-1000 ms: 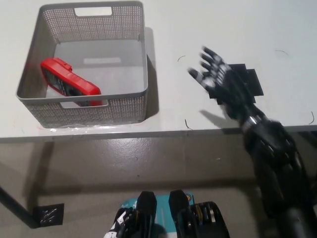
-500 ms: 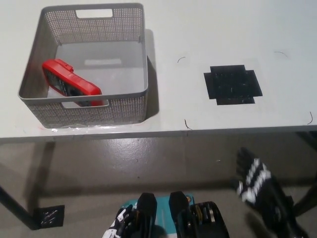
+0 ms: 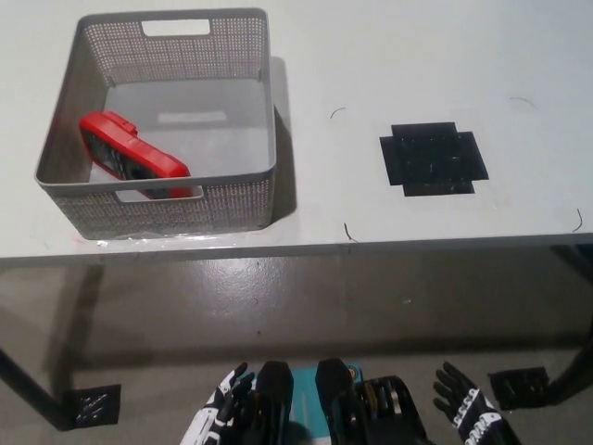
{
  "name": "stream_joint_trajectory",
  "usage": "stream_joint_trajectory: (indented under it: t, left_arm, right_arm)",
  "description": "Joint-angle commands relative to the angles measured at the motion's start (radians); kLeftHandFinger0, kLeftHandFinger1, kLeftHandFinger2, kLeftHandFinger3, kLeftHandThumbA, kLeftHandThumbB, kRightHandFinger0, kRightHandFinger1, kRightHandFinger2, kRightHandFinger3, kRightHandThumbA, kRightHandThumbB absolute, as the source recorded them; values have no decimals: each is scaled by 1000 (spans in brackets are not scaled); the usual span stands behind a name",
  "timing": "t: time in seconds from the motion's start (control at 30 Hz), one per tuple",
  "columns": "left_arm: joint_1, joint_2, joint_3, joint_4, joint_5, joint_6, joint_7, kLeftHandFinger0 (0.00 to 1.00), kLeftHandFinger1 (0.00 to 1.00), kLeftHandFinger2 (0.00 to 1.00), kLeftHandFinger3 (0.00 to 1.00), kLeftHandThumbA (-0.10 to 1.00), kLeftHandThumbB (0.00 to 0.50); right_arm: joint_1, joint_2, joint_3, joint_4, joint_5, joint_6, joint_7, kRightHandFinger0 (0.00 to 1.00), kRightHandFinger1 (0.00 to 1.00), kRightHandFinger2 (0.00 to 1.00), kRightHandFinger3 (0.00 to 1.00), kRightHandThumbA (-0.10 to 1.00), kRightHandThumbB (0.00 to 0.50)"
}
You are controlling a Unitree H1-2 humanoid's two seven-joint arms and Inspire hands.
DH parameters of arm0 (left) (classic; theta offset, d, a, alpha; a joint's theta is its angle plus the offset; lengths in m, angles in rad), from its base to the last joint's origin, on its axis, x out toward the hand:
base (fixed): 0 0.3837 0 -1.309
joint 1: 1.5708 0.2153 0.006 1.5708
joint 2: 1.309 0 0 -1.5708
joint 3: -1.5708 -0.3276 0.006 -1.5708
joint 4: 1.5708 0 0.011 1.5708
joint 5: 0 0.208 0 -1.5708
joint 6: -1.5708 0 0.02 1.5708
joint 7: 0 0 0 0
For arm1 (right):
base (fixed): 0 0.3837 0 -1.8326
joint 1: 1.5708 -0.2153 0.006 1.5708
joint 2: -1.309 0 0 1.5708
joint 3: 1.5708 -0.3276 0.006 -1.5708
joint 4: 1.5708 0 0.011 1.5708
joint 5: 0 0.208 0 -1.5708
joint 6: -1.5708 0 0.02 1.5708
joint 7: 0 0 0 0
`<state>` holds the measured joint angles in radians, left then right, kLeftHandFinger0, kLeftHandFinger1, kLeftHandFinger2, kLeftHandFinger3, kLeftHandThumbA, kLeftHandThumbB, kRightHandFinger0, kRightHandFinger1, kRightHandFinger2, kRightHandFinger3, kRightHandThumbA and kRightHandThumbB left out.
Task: Use the right hand to pick up a multimeter on the right side and put it into a container on the left side
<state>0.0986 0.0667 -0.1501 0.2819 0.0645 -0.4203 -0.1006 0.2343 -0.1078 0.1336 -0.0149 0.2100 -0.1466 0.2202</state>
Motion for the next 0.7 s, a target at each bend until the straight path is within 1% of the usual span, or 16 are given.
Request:
stream_joint_trajectory:
  t: [0.0,0.1,0.17,0.27,0.3,0.33,0.4,0.43,0.47,0.5,0.57,0.67]
  left_arm:
    - [-64,-11,27,-40,-30,-37,11,1000,1000,1000,1000,1000,402]
    - [-94,-18,31,-55,-24,-20,13,1000,1000,1000,1000,1000,414]
    - [-106,-14,38,-68,-22,-18,13,1000,1000,1000,1000,1000,406]
    - [-99,-22,48,-89,-20,0,17,1000,1000,1000,1000,1000,422]
    - [-99,-24,48,-87,-27,-2,11,1000,1000,1000,1000,1000,415]
    - [-103,-24,48,-80,-22,-3,12,1000,1000,1000,1000,1000,405]
    - [-113,-24,49,-65,-25,-13,8,1000,1000,1000,1000,1000,407]
    - [-118,-25,49,-63,-22,-13,9,1000,1000,1000,1000,1000,407]
    - [-121,-25,50,-61,-20,-12,10,1000,1000,1000,1000,1000,399]
    - [-125,-26,51,-58,-16,-2,13,1000,1000,1000,1000,1000,413]
    - [-133,-27,52,-53,-14,0,14,1000,1000,1000,1000,1000,412]
    - [-147,-24,54,-30,-6,-10,18,1000,1000,1000,1000,1000,394]
  right_arm:
    - [-98,-29,-26,125,-17,-223,53,1000,1000,1000,1000,1000,372]
    - [-140,-43,-38,153,2,-221,62,1000,1000,1000,1000,1000,373]
    - [-170,-40,-44,170,22,-211,68,1000,1000,1000,1000,1000,343]
    - [-183,-40,-50,186,24,-209,68,1000,1000,1000,1000,1000,333]
    - [-185,-39,-55,194,32,-207,70,1000,1000,1000,1000,1000,326]
    - [-186,-38,-62,196,31,-194,62,1000,1000,1000,1000,1000,326]
    - [-193,-34,-70,202,24,-183,50,1000,1000,1000,1000,1000,344]
    - [-198,-34,-73,204,20,-181,47,1000,1000,1000,1000,1000,345]
    - [-203,-35,-74,208,16,-180,46,1000,1000,1000,1000,1000,340]
    - [-206,-34,-75,201,20,-163,46,1000,1000,1000,1000,1000,340]
    - [-211,-35,-77,199,20,-159,46,1000,1000,1000,1000,1000,324]
    - [-218,-36,-77,202,12,-156,44,1000,1000,1000,1000,1000,320]
